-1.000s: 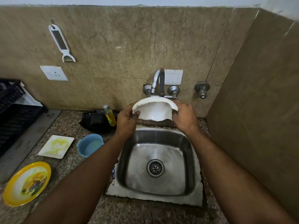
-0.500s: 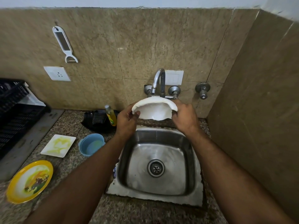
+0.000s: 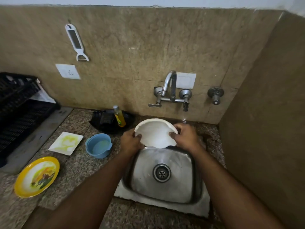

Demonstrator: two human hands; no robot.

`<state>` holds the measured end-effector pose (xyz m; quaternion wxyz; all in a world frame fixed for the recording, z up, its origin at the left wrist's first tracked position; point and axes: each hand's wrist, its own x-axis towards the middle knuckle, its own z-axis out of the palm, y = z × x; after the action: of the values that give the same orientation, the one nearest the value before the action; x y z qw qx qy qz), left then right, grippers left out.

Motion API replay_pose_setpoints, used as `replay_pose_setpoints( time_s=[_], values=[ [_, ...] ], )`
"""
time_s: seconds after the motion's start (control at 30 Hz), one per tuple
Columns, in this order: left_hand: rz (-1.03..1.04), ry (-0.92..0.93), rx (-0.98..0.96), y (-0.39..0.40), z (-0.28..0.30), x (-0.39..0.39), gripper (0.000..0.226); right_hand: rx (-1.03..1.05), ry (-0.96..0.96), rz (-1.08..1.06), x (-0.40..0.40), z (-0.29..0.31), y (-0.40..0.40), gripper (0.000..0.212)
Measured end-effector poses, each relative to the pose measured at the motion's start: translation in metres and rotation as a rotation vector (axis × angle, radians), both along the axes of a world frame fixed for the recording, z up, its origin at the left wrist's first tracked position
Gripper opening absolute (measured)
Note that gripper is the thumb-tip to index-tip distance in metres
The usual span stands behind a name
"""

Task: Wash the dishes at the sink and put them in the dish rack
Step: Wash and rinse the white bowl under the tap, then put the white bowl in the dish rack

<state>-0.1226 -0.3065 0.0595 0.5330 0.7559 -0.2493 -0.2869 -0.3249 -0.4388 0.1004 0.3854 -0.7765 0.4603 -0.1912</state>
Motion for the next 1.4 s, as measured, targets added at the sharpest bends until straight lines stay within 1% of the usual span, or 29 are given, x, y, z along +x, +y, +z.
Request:
replay_pose_setpoints(
  time_s=[0.07,0.13,0.17,0.23,0.3,0.33,0.4,0.47,0.53,0.67,0.7,0.73,0.8,0.9,0.97,1.0,1.03,1.1,1.17,1.23,1.3,1.37,1.4],
  values=[
    [0.041,-0.005,-0.027,0.006,0.007,0.016,0.027,0.426,-0.222,-0.067,0.004,0.010,0.000,0.032],
    [0.074,-0.024,-0.064,0.013,0.017,0.032,0.027,0.766,-0.308,-0.064,0.008,0.021,-0.001,0.043],
    [0.095,-0.044,-0.088,0.017,0.026,0.038,0.025,0.915,-0.330,-0.055,0.012,0.026,0.000,0.049],
    [0.135,-0.025,-0.165,0.027,0.036,0.051,0.024,1.200,-0.403,-0.055,0.027,0.034,0.006,0.060],
    [0.167,0.006,-0.228,0.035,0.045,0.063,0.023,1.352,-0.502,-0.081,0.050,0.039,0.016,0.062],
    [0.172,0.018,-0.254,0.039,0.047,0.071,0.023,1.387,-0.569,-0.102,0.063,0.042,0.023,0.058],
    [0.155,0.040,-0.306,0.050,0.048,0.092,0.022,1.450,-0.738,-0.162,0.095,0.046,0.032,0.041],
    [0.111,0.032,-0.346,0.062,0.047,0.115,0.021,1.459,-0.840,-0.223,0.124,0.049,0.038,0.030],
    [0.054,-0.015,-0.341,0.077,0.044,0.144,0.026,1.454,-0.886,-0.255,0.155,0.050,0.046,0.019],
    [-0.004,-0.100,-0.275,0.102,0.043,0.212,0.035,1.472,-0.977,-0.306,0.225,0.047,0.070,0.014],
    [-0.020,-0.155,-0.255,0.109,0.044,0.235,0.037,1.472,-0.988,-0.311,0.246,0.043,0.077,0.012],
    [-0.036,-0.256,-0.214,0.116,0.044,0.260,0.041,1.470,-1.010,-0.292,0.269,0.042,0.086,0.012],
    [-0.079,-0.430,-0.075,0.130,0.046,0.311,0.054,1.456,-1.026,-0.239,0.315,0.037,0.103,0.020],
    [-0.094,-0.550,0.206,0.158,0.061,0.390,0.067,1.446,-1.022,-0.190,0.388,0.030,0.131,0.014],
    [-0.135,-0.631,0.366,0.175,0.072,0.439,0.074,1.462,-1.020,-0.132,0.433,0.020,0.147,0.024],
    [-0.160,-0.672,0.417,0.183,0.076,0.463,0.075,1.461,-1.007,-0.104,0.455,0.016,0.153,0.027],
    [-0.177,-0.733,0.470,0.190,0.079,0.486,0.075,1.451,-0.992,-0.078,0.477,0.011,0.159,0.025],
    [-0.190,-0.892,0.601,0.202,0.086,0.526,0.076,1.418,-0.957,-0.045,0.519,-0.001,0.166,0.023],
    [-0.191,-1.003,0.734,0.210,0.090,0.567,0.074,1.384,-0.900,-0.033,0.562,-0.014,0.170,0.032],
    [-0.204,-1.010,0.830,0.219,0.091,0.602,0.069,1.362,-0.849,-0.019,0.602,-0.031,0.172,0.043],
    [-0.249,-0.999,0.881,0.227,0.089,0.626,0.066,1.343,-0.804,-0.012,0.636,-0.048,0.172,0.049],
    [-0.309,-0.973,0.887,0.235,0.086,0.643,0.065,1.315,-0.775,0.003,0.668,-0.065,0.171,0.052],
    [-0.339,-0.943,0.861,0.239,0.083,0.650,0.065,1.307,-0.771,0.011,0.683,-0.072,0.171,0.053]
  ],
)
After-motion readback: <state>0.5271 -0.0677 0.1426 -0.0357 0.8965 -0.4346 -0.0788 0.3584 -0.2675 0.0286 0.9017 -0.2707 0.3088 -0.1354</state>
